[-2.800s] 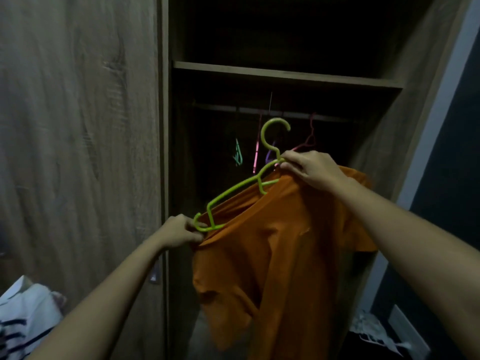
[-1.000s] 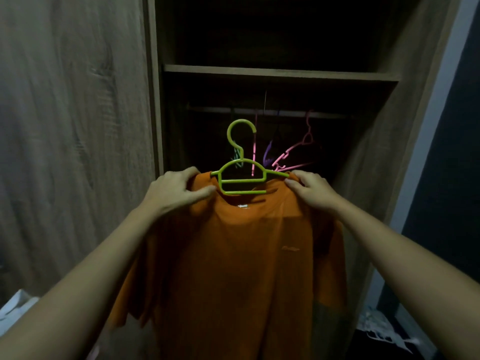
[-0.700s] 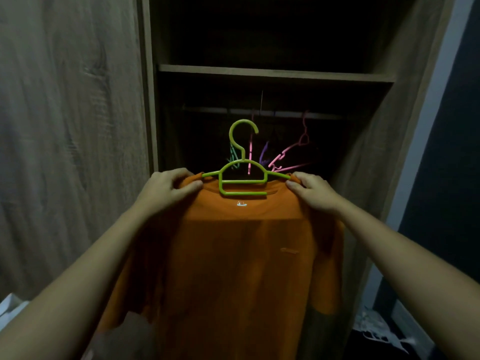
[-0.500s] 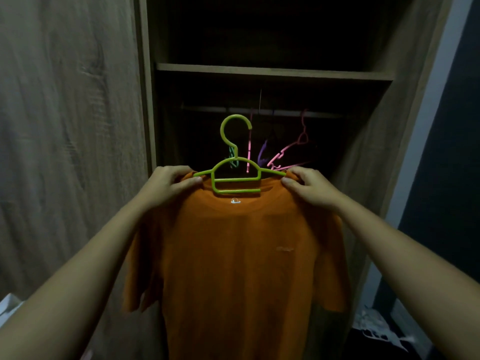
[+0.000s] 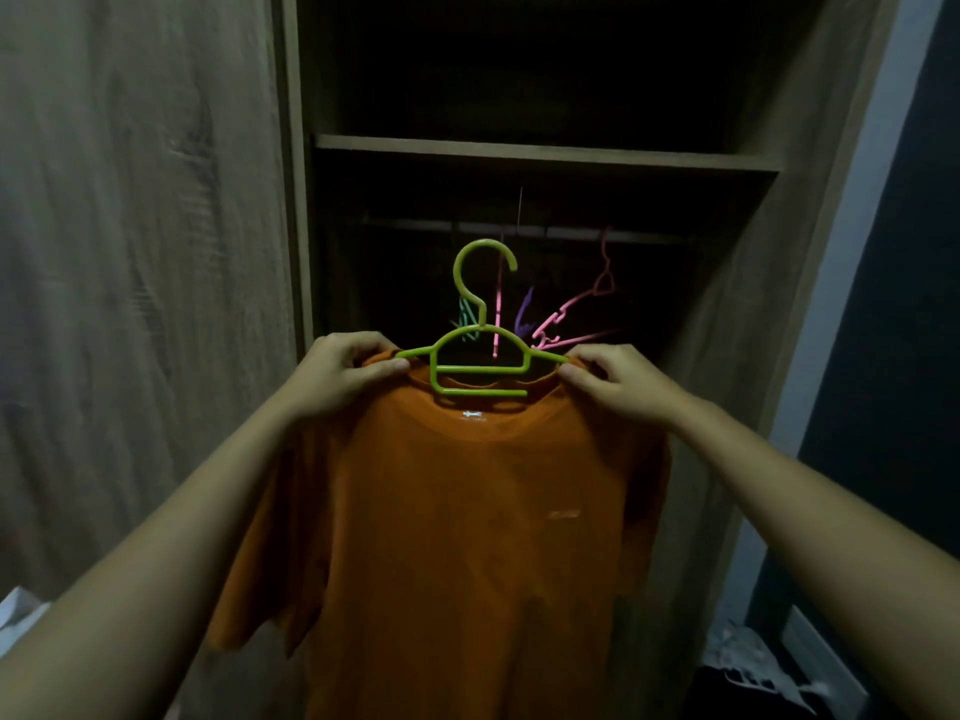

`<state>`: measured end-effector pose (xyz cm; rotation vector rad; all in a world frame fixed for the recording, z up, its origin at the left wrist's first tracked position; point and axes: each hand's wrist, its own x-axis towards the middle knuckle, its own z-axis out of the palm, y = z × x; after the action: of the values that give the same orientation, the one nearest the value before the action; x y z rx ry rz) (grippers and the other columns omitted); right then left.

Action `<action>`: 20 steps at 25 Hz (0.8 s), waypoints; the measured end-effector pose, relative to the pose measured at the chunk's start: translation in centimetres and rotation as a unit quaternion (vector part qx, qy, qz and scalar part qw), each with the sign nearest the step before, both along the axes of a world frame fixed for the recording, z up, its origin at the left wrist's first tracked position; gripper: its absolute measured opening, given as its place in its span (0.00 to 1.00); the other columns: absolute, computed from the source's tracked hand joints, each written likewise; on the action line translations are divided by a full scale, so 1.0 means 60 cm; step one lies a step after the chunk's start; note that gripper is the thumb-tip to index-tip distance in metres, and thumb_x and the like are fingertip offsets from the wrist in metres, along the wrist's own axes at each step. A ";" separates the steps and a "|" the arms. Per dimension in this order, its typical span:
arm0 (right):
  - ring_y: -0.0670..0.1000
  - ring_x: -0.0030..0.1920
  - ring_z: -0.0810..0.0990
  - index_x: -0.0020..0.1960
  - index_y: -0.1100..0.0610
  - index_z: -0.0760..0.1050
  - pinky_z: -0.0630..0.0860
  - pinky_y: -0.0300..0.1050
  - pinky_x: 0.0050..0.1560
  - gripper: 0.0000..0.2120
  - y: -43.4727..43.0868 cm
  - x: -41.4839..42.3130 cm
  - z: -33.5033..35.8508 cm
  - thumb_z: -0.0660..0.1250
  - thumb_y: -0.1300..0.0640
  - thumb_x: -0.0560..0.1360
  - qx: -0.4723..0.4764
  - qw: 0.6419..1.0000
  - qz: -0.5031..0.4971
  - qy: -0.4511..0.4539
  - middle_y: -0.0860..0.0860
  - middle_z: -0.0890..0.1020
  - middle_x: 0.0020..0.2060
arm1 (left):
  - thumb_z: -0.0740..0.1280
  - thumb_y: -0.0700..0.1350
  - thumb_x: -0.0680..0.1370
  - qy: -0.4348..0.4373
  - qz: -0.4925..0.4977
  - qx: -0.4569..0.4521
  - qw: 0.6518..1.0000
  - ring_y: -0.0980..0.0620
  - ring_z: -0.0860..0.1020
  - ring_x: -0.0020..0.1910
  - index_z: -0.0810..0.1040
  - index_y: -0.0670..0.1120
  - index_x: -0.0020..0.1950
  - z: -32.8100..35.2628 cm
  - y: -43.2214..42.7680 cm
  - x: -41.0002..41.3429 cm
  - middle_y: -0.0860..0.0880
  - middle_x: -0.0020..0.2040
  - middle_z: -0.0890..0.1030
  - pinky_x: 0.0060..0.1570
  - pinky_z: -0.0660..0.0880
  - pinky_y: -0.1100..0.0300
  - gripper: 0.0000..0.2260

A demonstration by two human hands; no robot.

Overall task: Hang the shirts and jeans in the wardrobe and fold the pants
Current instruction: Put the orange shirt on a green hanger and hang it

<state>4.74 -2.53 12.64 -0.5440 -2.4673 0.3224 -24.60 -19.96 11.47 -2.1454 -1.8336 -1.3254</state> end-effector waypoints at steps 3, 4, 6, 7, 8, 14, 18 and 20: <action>0.45 0.46 0.77 0.50 0.45 0.76 0.73 0.47 0.48 0.08 -0.001 -0.009 -0.018 0.59 0.47 0.78 0.007 0.997 -0.058 0.057 0.44 0.80 0.43 | 0.61 0.73 0.66 0.016 -0.015 -0.059 0.998 0.61 0.77 0.46 0.76 0.58 0.49 0.018 -0.014 -0.005 0.55 0.49 0.78 0.44 0.73 0.65 0.23; 0.46 0.46 0.78 0.50 0.45 0.76 0.73 0.48 0.49 0.08 -0.001 -0.008 -0.021 0.59 0.46 0.78 0.005 0.994 -0.078 0.077 0.43 0.80 0.43 | 0.60 0.76 0.62 0.020 -0.009 -0.094 0.995 0.61 0.76 0.48 0.75 0.59 0.51 0.026 -0.019 -0.013 0.56 0.51 0.77 0.46 0.73 0.64 0.27; 0.48 0.46 0.79 0.50 0.44 0.76 0.74 0.51 0.50 0.08 0.003 -0.001 -0.019 0.59 0.45 0.78 0.003 0.990 -0.094 0.105 0.43 0.80 0.42 | 0.62 0.74 0.60 0.011 0.014 -0.154 0.988 0.59 0.76 0.51 0.74 0.58 0.54 0.028 -0.032 -0.038 0.56 0.53 0.76 0.49 0.73 0.61 0.29; 0.48 0.47 0.79 0.49 0.44 0.76 0.75 0.52 0.51 0.08 0.004 0.003 -0.014 0.59 0.44 0.78 0.003 0.988 -0.099 0.117 0.44 0.81 0.42 | 0.63 0.73 0.60 -0.009 0.023 -0.169 0.985 0.58 0.77 0.48 0.75 0.56 0.53 0.023 -0.039 -0.049 0.54 0.51 0.77 0.47 0.74 0.60 0.29; 0.49 0.47 0.79 0.48 0.43 0.75 0.75 0.52 0.52 0.07 0.005 0.005 -0.007 0.59 0.44 0.78 0.005 0.987 -0.101 0.127 0.44 0.81 0.42 | 0.64 0.72 0.61 -0.050 0.030 -0.163 0.985 0.56 0.79 0.45 0.76 0.52 0.51 0.011 -0.046 -0.059 0.52 0.48 0.78 0.44 0.74 0.60 0.30; 0.48 0.47 0.78 0.49 0.43 0.74 0.74 0.52 0.51 0.07 0.004 0.013 0.010 0.58 0.45 0.78 0.047 0.982 -0.109 0.150 0.44 0.79 0.43 | 0.65 0.51 0.76 -0.238 0.061 -0.076 0.966 0.46 0.79 0.51 0.75 0.50 0.56 -0.055 -0.046 -0.072 0.46 0.52 0.78 0.47 0.76 0.54 0.10; 0.48 0.47 0.77 0.49 0.43 0.73 0.71 0.49 0.51 0.06 -0.002 0.026 0.019 0.58 0.47 0.79 0.045 0.981 -0.130 0.137 0.45 0.78 0.43 | 0.67 0.43 0.76 -0.107 0.163 -0.317 0.928 0.43 0.78 0.50 0.74 0.41 0.56 -0.073 -0.063 -0.114 0.40 0.53 0.77 0.49 0.77 0.52 0.11; 0.49 0.47 0.77 0.50 0.44 0.73 0.72 0.50 0.51 0.06 -0.003 0.027 0.014 0.57 0.48 0.80 0.040 0.984 -0.125 0.123 0.45 0.78 0.43 | 0.67 0.39 0.76 -0.051 0.219 -0.334 0.915 0.44 0.78 0.50 0.75 0.40 0.55 -0.074 -0.073 -0.133 0.38 0.54 0.78 0.53 0.77 0.50 0.09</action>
<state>6.36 -2.74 13.50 -0.7263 -2.1362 0.1756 -32.56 -24.36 7.02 -1.6888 -2.9099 -0.7878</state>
